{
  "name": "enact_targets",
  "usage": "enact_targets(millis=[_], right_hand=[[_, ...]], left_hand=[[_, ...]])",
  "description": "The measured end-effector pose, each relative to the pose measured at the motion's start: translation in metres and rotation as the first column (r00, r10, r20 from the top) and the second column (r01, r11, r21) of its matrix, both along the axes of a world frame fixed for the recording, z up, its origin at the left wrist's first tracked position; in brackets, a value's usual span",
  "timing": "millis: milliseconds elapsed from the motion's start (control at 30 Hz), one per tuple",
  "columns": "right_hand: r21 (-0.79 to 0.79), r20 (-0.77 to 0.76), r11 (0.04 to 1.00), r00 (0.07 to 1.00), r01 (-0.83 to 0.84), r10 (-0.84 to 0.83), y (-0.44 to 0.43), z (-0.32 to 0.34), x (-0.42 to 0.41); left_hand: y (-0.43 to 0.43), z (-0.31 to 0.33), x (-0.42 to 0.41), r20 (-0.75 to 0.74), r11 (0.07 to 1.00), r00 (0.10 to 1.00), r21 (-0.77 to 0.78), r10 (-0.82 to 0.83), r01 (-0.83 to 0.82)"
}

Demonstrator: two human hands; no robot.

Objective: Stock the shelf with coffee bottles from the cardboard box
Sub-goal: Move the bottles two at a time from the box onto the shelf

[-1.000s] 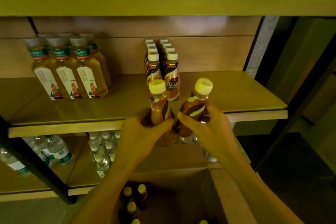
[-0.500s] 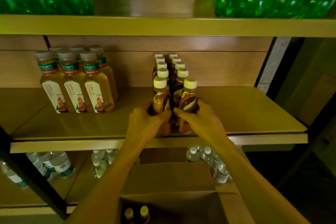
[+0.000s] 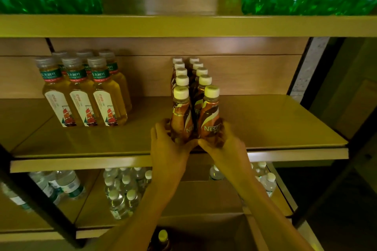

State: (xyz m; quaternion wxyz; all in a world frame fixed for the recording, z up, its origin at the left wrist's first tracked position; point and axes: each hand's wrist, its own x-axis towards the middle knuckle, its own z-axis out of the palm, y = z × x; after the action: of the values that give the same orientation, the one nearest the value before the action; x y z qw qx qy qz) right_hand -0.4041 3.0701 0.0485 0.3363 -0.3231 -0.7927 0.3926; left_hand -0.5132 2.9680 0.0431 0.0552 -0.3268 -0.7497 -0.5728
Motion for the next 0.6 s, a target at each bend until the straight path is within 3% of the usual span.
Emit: enact_targets(millis=[267, 600], right_hand=[[0.057, 0.005, 0.997, 0.998, 0.054, -0.055, 0.004, -0.003, -0.002], [0.203, -0.075, 0.938, 0.96, 0.28, -0.27, -0.014, -0.016, -0.021]], left_hand=[[-0.009, 0.006, -0.019, 0.172, 0.991, 0.977, -0.014, -0.125, 0.129], [-0.009, -0.007, -0.035, 0.163, 0.962, 0.951, -0.026, -0.264, 0.271]])
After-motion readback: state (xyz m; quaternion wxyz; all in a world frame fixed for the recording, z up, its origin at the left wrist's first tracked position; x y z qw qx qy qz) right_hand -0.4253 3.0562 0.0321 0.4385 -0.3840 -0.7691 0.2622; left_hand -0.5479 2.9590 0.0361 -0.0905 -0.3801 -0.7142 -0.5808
